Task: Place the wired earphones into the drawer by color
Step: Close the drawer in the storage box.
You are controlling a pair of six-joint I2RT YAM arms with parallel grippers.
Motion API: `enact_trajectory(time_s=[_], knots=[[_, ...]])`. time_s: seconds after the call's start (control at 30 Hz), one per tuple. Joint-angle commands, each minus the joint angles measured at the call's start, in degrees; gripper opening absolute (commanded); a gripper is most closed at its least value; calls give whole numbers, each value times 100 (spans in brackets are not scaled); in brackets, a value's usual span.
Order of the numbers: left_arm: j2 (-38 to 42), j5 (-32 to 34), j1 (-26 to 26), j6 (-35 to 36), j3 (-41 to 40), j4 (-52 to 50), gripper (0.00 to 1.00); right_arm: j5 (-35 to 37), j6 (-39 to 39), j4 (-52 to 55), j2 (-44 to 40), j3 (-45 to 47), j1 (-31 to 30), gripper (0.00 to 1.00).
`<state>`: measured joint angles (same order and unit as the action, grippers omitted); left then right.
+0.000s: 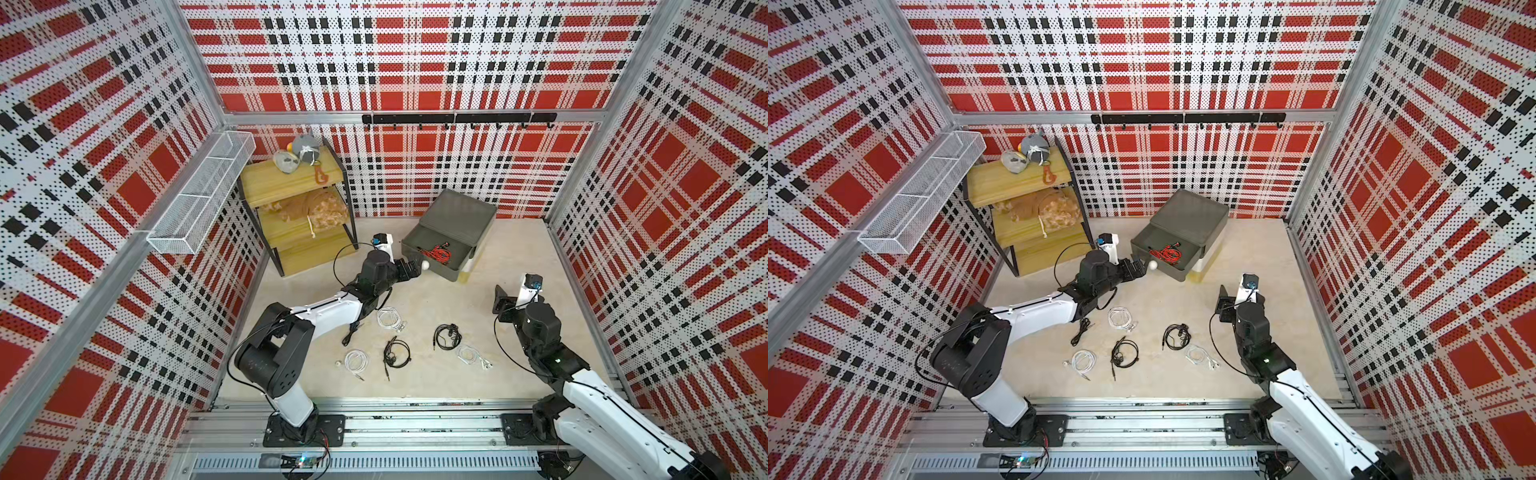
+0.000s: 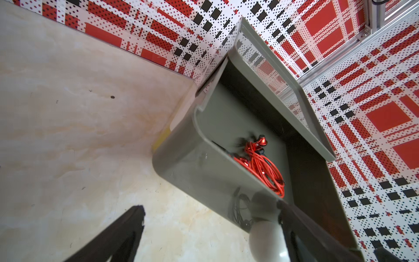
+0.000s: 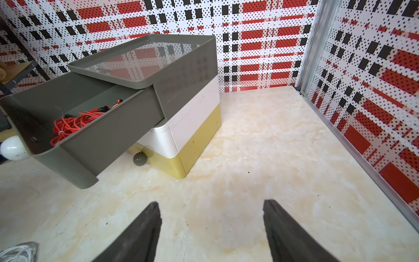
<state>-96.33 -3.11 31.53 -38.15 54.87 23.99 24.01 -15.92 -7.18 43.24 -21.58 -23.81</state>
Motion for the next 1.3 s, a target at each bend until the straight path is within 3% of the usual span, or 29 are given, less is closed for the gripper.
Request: enact_trajectory(time_s=[0.0,1.27], knots=[[-173,-64,2,53,207,53,99,-13,28,-47,-103,40,35,77],[-1746,-363,82,-69,2062,-120,99,64,80,-7,-273,51,61,77]])
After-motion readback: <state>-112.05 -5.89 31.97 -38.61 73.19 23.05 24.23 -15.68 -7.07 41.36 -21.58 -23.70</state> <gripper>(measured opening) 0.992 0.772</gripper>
